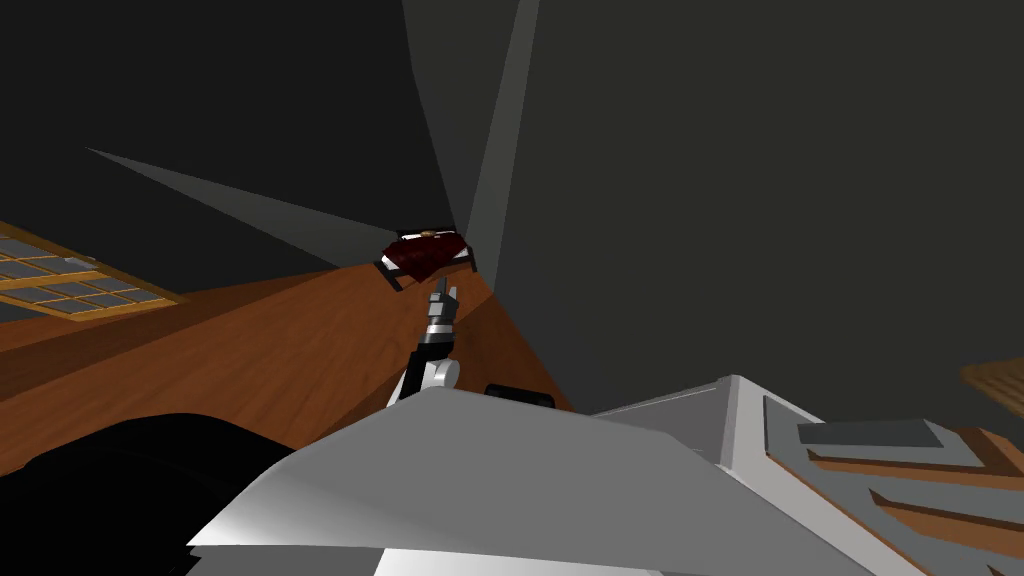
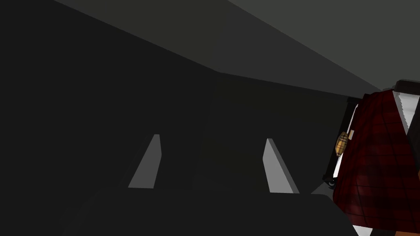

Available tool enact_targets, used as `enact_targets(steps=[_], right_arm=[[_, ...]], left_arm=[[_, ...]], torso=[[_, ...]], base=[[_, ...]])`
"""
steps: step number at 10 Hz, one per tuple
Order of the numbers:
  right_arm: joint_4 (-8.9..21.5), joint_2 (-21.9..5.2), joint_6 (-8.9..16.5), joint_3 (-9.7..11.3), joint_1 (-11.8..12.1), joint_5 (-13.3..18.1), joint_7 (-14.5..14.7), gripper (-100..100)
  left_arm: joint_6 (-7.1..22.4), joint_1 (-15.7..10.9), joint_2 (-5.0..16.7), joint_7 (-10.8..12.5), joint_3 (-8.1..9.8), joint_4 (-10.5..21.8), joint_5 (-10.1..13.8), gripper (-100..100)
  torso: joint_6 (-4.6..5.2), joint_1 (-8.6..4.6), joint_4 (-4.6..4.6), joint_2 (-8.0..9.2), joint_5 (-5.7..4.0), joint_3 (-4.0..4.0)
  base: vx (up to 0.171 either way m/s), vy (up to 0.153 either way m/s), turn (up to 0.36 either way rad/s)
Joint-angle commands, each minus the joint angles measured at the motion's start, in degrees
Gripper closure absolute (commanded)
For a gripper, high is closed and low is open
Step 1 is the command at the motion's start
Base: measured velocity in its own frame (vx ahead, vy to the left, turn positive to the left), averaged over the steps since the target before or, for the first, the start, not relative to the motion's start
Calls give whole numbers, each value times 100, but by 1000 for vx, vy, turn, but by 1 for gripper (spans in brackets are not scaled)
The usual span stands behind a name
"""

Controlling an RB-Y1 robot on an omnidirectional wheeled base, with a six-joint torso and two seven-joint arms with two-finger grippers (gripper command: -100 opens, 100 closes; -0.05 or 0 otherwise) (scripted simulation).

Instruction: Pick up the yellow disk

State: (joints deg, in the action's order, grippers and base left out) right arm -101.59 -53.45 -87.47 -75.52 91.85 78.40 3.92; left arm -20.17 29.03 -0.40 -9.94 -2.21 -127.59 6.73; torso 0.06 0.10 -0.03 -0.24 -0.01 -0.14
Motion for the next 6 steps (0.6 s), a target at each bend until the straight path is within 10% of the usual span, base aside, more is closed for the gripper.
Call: enact_targets(steps=[1, 6], right_arm=[[240, 65, 4, 70, -30, 29, 241, -100], [960, 260, 17, 280, -121, 117, 965, -100]], left_arm=[[0, 0, 0, 0, 0, 0, 0, 0], [0, 0, 0, 0, -1, 0, 0, 0]], torso=[[0, 0, 0, 0, 0, 0], [1, 21, 0, -3, 5, -1]], base=[[32, 16, 80], [50, 30, 67]])
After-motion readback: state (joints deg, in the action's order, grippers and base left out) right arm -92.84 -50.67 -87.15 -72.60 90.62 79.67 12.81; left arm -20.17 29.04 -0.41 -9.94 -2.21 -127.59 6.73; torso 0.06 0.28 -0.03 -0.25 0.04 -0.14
